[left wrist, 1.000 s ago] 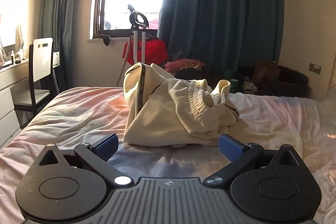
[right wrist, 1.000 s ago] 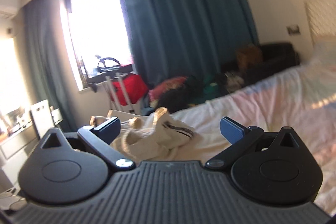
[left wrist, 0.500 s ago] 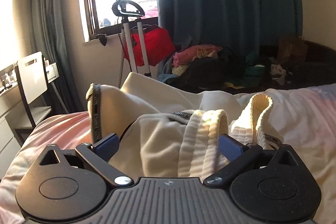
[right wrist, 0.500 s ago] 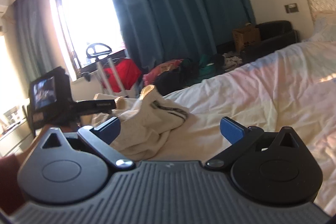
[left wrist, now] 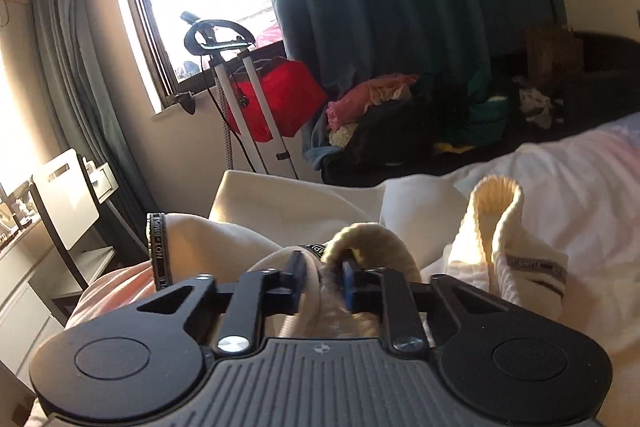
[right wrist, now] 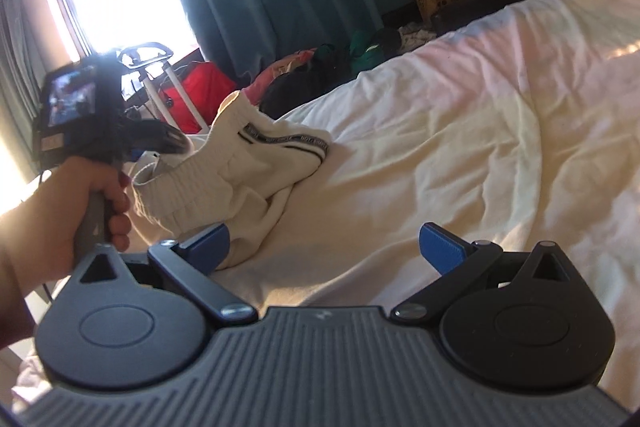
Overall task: Fold clothes
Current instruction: 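Grasp the ribbed waistband of the cream sweatpants with the left gripper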
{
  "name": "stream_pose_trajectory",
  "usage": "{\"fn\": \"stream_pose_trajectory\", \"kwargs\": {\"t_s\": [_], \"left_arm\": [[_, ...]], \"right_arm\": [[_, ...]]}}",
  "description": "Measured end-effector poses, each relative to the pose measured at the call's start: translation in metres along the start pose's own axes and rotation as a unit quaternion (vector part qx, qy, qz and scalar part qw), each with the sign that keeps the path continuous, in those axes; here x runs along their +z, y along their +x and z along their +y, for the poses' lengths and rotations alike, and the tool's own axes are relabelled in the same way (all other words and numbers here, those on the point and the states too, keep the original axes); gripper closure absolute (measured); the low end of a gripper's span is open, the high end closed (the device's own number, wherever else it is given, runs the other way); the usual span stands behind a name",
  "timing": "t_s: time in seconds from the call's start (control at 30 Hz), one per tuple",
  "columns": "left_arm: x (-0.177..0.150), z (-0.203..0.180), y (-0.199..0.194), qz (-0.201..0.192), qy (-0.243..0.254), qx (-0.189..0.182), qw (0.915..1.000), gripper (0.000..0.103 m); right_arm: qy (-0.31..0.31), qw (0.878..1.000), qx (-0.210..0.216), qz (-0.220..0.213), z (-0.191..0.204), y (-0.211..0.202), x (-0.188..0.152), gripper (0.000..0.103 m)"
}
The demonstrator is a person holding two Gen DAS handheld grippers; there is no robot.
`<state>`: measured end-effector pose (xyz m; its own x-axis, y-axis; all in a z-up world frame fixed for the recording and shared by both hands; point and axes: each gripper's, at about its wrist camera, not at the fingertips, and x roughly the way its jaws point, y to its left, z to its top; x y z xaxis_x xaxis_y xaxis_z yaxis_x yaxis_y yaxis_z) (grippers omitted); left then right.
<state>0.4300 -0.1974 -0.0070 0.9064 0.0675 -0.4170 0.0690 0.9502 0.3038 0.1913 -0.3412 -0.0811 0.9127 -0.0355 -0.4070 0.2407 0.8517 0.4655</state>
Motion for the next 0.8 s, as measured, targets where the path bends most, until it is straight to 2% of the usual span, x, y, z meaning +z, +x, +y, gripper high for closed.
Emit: {"fn": "stream_pose_trajectory", "kwargs": {"t_s": [0.03,0.1,0.3,0.37,0.5,0.6,0.67,0.73,0.8], "left_arm": [[0.002,0.009,-0.012,-0.012,-0.011,-0.005,0.9999,0.098],[0.004,0.025,-0.041,-0.038,-0.025,-0.006,0.9989,0.098],[-0.010,0.088,-0.156,-0.097,-0.087,-0.046,0.9903,0.098],[-0.026,0.107,-0.199,-0.107,-0.094,-0.072,0.9872,0.098],[-0.065,0.139,-0.268,-0.124,-0.109,-0.109,0.9802,0.098],[-0.099,0.171,-0.301,-0.113,-0.141,-0.121,0.9760,0.097],[-0.125,0.196,-0.313,-0.103,-0.156,-0.112,0.9760,0.097],[-0.148,0.219,-0.310,-0.085,-0.174,-0.101,0.9758,0.097],[-0.163,0.240,-0.300,-0.070,-0.204,-0.088,0.9725,0.097]], "right_arm": [[0.002,1.000,0.003,-0.003,0.000,-0.002,0.000,0.000],[0.004,1.000,0.007,-0.010,0.000,-0.007,0.000,0.000],[0.001,0.999,-0.003,-0.050,0.006,-0.026,0.001,0.000],[-0.008,0.998,-0.006,-0.059,0.009,-0.034,0.002,0.000],[-0.047,0.996,0.020,-0.076,0.024,-0.062,0.000,0.000],[-0.077,0.992,0.039,-0.088,0.035,-0.083,-0.001,0.000],[-0.097,0.989,0.051,-0.096,0.042,-0.097,-0.002,0.000],[-0.096,0.988,0.072,-0.095,0.048,-0.111,-0.002,0.000],[-0.091,0.989,0.096,-0.070,0.054,-0.121,-0.003,0.000]]}}
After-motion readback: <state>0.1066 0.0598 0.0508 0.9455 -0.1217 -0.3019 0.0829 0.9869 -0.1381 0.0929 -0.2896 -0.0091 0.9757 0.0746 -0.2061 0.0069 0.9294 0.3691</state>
